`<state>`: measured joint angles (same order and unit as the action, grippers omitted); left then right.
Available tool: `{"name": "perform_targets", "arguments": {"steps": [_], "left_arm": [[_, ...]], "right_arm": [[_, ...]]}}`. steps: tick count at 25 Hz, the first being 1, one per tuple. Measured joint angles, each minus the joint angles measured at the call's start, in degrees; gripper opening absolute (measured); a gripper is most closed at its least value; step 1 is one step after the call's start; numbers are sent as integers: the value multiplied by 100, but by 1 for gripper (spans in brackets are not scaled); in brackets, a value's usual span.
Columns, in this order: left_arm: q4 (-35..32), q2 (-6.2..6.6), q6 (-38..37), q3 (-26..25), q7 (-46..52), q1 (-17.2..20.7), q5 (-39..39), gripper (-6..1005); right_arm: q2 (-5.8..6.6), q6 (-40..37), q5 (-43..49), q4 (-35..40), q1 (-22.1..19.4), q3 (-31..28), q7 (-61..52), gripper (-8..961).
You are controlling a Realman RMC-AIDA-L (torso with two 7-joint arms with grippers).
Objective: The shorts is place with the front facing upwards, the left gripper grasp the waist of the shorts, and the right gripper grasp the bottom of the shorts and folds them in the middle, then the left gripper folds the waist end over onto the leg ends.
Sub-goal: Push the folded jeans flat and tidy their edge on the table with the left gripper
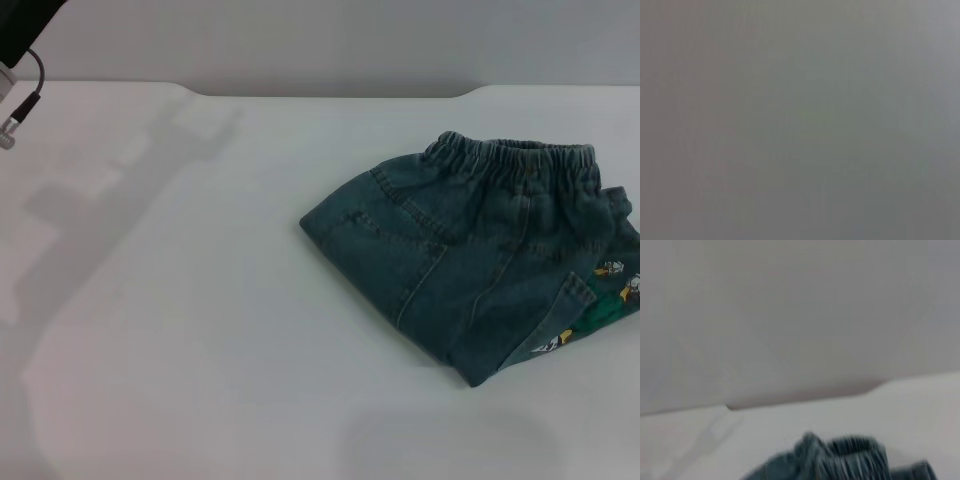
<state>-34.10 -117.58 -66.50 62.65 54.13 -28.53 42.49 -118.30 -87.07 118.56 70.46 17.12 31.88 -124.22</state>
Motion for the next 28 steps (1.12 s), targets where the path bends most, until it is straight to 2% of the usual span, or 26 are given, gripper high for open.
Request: {"name": "perform_targets", "arguments": {"steps": [4, 8, 10, 11, 12, 16, 18, 24, 28], "left_arm": [[0, -1, 35, 0, 1, -15, 19, 802], [0, -9, 82, 44, 1, -58, 17, 802], [0, -14, 92, 53, 2, -73, 20, 802], [0, -19, 100, 59, 4, -78, 22, 802], [0, -23, 105, 64, 24, -81, 22, 802], [0, -25, 96, 96, 112, -82, 23, 802], [-3, -26, 67, 121, 221, -81, 23, 802], [-48, -27, 59, 128, 297, -40, 23, 802], [-238, -4, 49, 315, 571, 64, 29, 802]], "right_arm": [[0, -26, -598, 89, 28, -82, 358, 460], [8, 198, -586, -4, 472, -41, 625, 460], [5, 498, -331, -162, 796, 7, 715, 460], [26, 934, 10, -438, 1166, 107, 759, 460], [26, 934, 10, -438, 1166, 107, 759, 460], [74, 1673, 758, -949, 1794, 206, 745, 460], [74, 1840, 1062, -1054, 1956, 223, 673, 460], [77, 1896, 1708, -1009, 2006, 312, 307, 460], [106, 1723, 1693, -602, 1744, 321, 217, 460]]}}
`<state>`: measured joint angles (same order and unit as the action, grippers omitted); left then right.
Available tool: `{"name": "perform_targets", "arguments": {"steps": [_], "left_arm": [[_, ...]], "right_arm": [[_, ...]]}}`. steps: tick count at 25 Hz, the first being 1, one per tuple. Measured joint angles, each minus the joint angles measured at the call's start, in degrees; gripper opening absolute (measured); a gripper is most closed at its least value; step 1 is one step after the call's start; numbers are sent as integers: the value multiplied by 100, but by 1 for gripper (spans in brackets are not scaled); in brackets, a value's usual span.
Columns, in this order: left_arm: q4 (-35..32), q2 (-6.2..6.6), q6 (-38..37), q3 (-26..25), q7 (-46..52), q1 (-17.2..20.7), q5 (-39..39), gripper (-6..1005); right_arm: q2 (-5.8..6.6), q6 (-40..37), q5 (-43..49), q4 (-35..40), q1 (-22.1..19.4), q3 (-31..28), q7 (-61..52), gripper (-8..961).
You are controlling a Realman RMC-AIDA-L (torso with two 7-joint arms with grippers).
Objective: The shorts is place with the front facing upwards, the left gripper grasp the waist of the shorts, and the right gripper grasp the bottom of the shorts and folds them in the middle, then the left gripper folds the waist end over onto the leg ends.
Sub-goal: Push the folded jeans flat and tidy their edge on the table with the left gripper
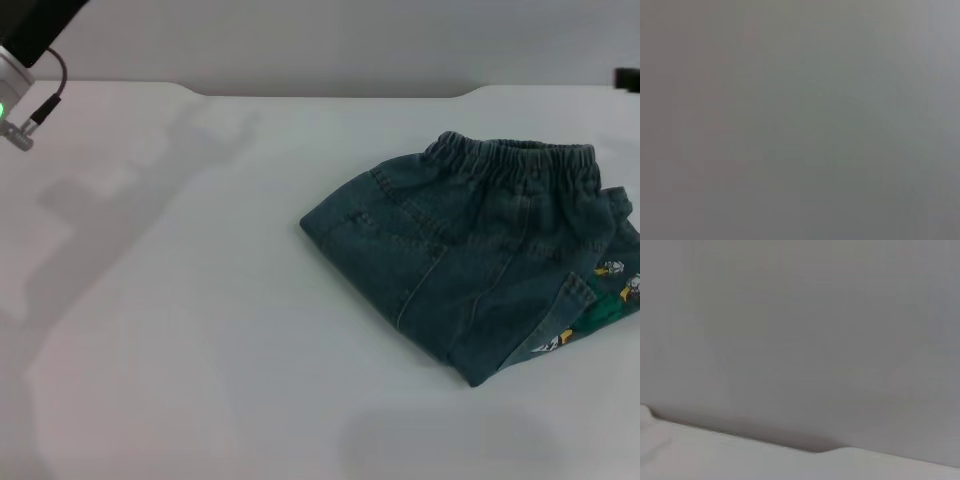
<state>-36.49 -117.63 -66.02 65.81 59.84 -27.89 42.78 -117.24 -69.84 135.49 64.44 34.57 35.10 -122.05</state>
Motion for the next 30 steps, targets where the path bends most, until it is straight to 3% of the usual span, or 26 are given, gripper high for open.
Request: {"name": "perform_targets", "arguments": {"steps": [5, 7, 8, 15, 19, 21, 26, 30], "left_arm": [[-899, 44, 83, 254, 1010, 112, 817, 802], [-1265, 62, 83, 248, 1596, 119, 1266, 802], [-1669, 118, 39, 251, 2258, 113, 1799, 802], [-2626, 301, -621, 232, 4182, -5, 3371, 802], [-2764, 372, -1217, 192, 5086, -209, 4026, 802], [-2763, 339, -1333, 209, 5366, -304, 4387, 802], [-2612, -1, -1354, 328, 5609, -535, 5393, 802], [-2439, -24, -1335, 605, 5705, -657, 5519, 802]], "right_arm": [[-33, -17, -774, 674, -587, -37, 207, 460], [35, -44, -1179, 744, -777, -65, 268, 460], [161, -132, -1489, 724, -912, -141, 268, 460], [373, -565, -1587, 381, -960, -907, 266, 461], [479, -572, -1595, 31, -1014, -1170, 288, 461], [503, -557, -1594, -85, -1046, -1218, 344, 461], [509, -440, -1584, -342, -1085, -1223, 463, 461], [545, -294, -1581, -593, -1065, -1200, 550, 461]]}}
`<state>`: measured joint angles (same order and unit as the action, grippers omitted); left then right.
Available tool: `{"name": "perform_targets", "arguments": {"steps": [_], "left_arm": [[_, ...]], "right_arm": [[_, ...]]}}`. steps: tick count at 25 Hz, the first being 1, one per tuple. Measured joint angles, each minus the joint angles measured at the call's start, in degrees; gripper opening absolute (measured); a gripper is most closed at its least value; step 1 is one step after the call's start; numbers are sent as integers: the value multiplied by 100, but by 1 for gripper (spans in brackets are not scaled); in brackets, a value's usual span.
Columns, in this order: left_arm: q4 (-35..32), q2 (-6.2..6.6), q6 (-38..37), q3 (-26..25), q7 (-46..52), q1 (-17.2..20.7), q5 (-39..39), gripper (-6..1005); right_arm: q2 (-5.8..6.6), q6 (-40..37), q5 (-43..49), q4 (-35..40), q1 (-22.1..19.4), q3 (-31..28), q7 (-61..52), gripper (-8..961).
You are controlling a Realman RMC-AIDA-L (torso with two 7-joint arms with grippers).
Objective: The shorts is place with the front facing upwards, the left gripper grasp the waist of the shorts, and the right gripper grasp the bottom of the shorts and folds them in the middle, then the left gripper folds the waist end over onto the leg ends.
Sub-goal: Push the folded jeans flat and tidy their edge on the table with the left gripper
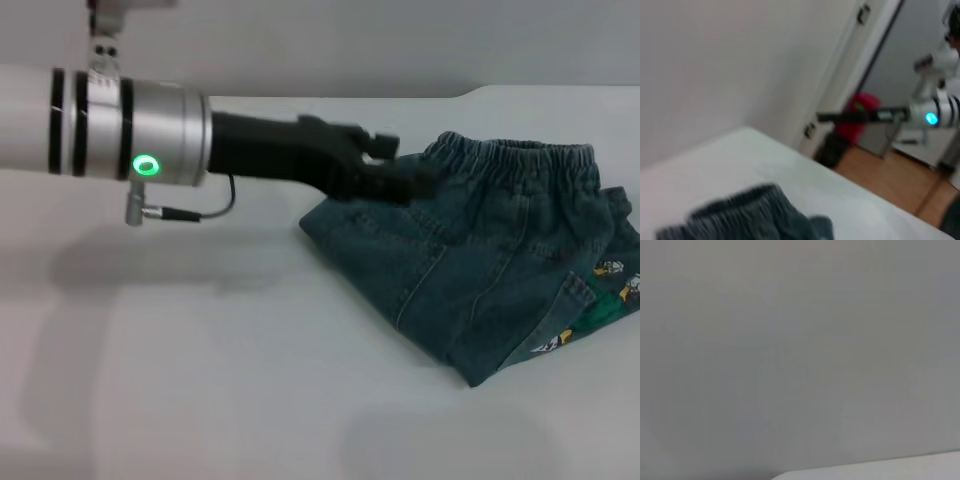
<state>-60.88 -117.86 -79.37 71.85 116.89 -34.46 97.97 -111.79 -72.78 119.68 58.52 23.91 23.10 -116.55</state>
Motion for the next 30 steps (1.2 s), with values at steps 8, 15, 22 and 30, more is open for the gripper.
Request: {"name": "perform_targets", "arguments": {"steps": [8, 15, 22, 30], "left_arm": [[520, 4, -39, 752, 199, -216, -23, 802], [1335, -49, -60, 1164, 106, -539, -27, 802], [1403, -72, 29, 1683, 70, -524, -399, 802], [1404, -81, 146, 2194, 70, -459, -800, 802]], "right_arm": [[8, 167, 3, -114, 12, 6, 79, 461], [0, 197, 12, -154, 5, 3, 93, 461], [-21, 212, 12, -200, -20, -5, 160, 461], [-66, 383, 3, -204, -118, -41, 278, 461]]}}
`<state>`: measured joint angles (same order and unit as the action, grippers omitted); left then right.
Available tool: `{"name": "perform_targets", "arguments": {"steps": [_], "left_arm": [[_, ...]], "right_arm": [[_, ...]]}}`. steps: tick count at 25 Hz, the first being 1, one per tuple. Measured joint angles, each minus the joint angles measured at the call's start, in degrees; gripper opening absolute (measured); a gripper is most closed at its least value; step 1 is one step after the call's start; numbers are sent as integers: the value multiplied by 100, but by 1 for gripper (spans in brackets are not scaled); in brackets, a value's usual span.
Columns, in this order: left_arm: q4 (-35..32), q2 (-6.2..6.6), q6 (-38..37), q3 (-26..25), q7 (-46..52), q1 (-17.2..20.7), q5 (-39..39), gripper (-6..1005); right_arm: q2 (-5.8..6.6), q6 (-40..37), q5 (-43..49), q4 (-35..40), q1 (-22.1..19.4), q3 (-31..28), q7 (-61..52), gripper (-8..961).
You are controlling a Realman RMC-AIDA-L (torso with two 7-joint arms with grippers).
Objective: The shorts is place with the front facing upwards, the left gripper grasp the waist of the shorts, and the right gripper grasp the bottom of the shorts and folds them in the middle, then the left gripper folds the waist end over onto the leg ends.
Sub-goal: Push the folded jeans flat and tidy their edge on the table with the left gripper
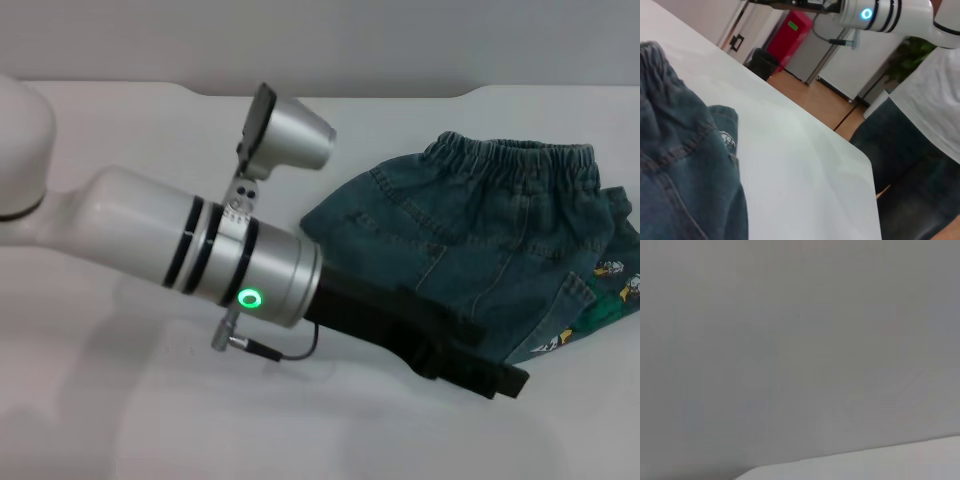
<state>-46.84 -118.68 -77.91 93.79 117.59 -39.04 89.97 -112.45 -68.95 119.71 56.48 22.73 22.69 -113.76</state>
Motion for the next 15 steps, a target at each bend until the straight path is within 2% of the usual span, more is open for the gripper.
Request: {"name": "perform_targets", "arguments": {"steps": [2, 3, 7, 15], "left_arm": [[0, -3, 285, 406, 0, 60, -231, 802], [0, -3, 285, 406, 0, 60, -231, 802], [5, -19, 798, 924, 30, 82, -522, 802], [113, -31, 1455, 1307, 132, 85, -862, 802]], "right_arm": [[-79, 168, -29, -1, -46, -11, 143, 461], [-135, 285, -58, -1, -62, -19, 276, 461], [-239, 511, -196, -4, -68, -27, 613, 461], [-280, 752, -355, -12, -14, -20, 703, 461]]}}
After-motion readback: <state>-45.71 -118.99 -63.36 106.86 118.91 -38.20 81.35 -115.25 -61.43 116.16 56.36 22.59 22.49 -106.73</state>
